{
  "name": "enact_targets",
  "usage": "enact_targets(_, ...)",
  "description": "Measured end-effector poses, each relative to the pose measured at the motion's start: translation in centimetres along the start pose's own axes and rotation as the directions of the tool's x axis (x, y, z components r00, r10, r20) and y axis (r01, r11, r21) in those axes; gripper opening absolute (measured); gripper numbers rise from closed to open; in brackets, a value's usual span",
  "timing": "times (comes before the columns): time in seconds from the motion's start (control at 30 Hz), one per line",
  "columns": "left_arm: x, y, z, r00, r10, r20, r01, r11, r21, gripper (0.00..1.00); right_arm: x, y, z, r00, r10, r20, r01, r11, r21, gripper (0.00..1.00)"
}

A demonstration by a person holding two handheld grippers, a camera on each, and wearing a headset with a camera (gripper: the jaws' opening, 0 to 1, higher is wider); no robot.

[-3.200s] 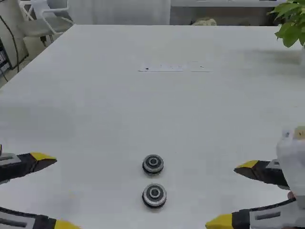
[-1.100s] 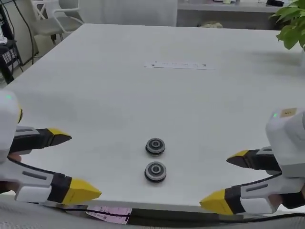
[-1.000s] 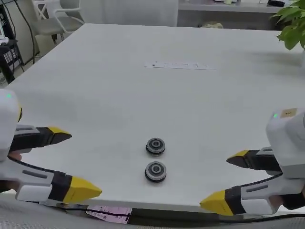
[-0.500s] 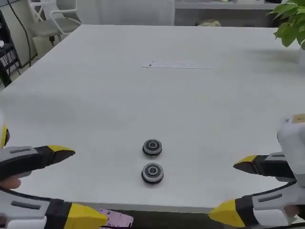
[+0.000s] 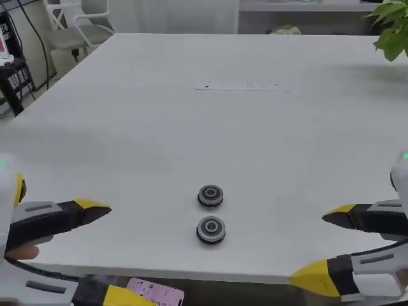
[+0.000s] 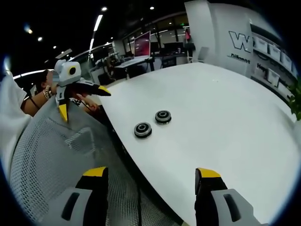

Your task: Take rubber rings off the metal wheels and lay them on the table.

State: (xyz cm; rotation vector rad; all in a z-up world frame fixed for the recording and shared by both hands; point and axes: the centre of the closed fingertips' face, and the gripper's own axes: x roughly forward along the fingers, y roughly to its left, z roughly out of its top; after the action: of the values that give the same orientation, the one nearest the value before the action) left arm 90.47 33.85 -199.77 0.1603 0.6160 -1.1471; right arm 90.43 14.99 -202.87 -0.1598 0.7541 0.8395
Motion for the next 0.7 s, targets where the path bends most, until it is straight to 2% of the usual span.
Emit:
enact_targets(0.1,-0.08,0.12,-0.01,1.0,0.009,-0.004,-0.009,1.0,0.017,0.98,0.02,0.15,0.21,0.9999,0.011,0.011,-0.011,1.0,0.005,0.75)
enact_targets(0.23,-0.36,0.46,0.58,0.9991,0.023,0.037,-0.023,1.0,-0.001,0.98,0.12,0.48,0.2,0.9996,0.027,0.009,-0.027,1.0,0.004,0.75)
enact_targets(0.47,-0.29,0.36,0.29,0.9996,0.021,0.021,-0.021,1.0,0.009,0.98,0.15,0.76,0.29,0.9994,0.034,0.006,-0.034,0.999,-0.017,0.74)
enact_targets(0.7,-0.62,0.51,0.87,0.9975,0.037,0.061,-0.038,0.999,0.011,0.98,0.07,1.0,0.71,0.999,0.04,0.018,-0.039,0.999,-0.026,0.73)
